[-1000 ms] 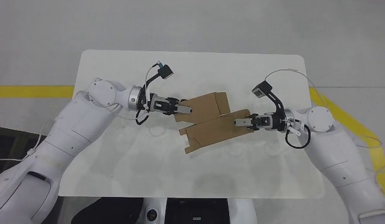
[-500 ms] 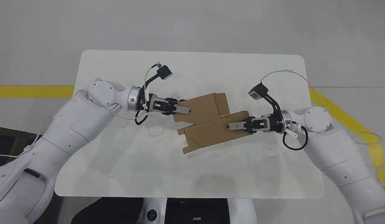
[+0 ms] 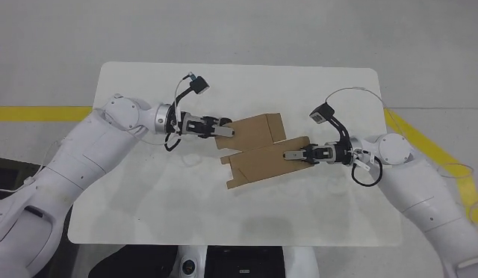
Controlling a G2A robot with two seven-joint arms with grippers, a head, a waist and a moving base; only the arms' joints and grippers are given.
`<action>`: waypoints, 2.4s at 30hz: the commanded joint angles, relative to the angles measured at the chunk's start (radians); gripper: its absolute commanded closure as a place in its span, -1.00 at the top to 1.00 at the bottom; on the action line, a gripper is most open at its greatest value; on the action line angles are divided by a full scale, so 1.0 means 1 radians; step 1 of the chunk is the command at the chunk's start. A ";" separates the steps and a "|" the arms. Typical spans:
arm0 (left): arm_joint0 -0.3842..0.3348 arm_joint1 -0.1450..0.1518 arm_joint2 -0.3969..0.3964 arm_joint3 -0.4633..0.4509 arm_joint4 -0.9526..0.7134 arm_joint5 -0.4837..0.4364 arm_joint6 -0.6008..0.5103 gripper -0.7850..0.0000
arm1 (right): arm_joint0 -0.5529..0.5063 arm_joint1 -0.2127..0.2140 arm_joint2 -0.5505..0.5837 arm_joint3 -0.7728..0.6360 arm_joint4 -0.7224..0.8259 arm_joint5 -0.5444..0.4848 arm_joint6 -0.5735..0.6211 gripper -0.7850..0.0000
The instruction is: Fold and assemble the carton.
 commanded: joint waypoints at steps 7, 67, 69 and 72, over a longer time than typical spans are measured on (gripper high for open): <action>-0.001 -0.001 -0.002 0.076 -0.061 -0.045 0.046 1.00 | 0.000 0.007 0.005 0.052 0.018 -0.050 -0.050 -1.00; 0.102 -0.133 -0.161 0.104 -0.150 0.012 -0.011 1.00 | -0.047 -0.053 0.066 -0.005 -0.153 0.035 -0.199 -1.00; 0.104 -0.135 -0.166 0.106 -0.144 0.015 -0.014 1.00 | -0.048 -0.055 0.068 -0.008 -0.155 0.036 -0.198 -1.00; 0.108 -0.137 -0.174 0.108 -0.132 0.020 -0.019 0.70 | -0.049 -0.057 0.072 -0.009 -0.158 0.035 -0.194 -1.00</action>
